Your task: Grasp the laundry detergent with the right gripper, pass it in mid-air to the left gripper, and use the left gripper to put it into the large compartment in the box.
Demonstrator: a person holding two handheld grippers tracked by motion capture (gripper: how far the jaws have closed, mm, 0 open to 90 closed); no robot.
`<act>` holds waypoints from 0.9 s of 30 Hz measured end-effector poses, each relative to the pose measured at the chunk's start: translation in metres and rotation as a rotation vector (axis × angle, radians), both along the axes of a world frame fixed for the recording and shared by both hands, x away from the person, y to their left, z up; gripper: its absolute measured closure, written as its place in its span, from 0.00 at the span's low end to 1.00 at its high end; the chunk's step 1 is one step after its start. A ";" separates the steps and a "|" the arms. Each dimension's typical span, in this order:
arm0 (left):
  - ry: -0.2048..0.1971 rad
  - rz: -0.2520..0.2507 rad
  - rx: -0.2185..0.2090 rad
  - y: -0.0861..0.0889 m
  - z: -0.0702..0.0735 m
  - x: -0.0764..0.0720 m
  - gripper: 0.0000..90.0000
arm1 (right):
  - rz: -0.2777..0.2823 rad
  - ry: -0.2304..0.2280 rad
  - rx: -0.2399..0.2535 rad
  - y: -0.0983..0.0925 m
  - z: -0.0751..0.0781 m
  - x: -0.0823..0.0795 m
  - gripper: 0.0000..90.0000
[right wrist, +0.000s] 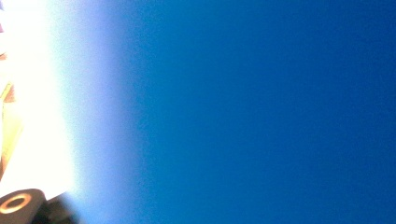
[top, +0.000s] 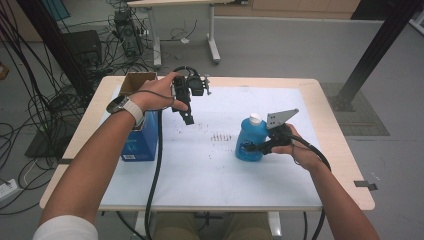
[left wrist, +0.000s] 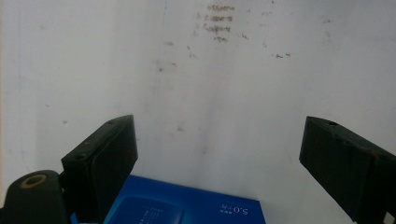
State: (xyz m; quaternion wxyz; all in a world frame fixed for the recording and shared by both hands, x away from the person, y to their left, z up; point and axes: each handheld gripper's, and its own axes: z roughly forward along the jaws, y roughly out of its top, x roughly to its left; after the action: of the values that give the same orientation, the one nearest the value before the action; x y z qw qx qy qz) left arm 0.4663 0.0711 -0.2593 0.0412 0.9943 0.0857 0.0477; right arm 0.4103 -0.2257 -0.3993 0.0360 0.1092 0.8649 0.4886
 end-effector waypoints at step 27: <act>-0.007 0.004 0.003 0.002 0.004 -0.004 0.13 | -0.001 0.007 0.021 -0.001 -0.002 0.001 0.48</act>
State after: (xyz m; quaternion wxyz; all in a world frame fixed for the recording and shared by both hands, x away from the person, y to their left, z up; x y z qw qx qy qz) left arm 0.4628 0.0726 -0.2556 0.0399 0.9941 0.0872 0.0514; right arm 0.4113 -0.2271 -0.4016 0.0320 0.1115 0.8597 0.4975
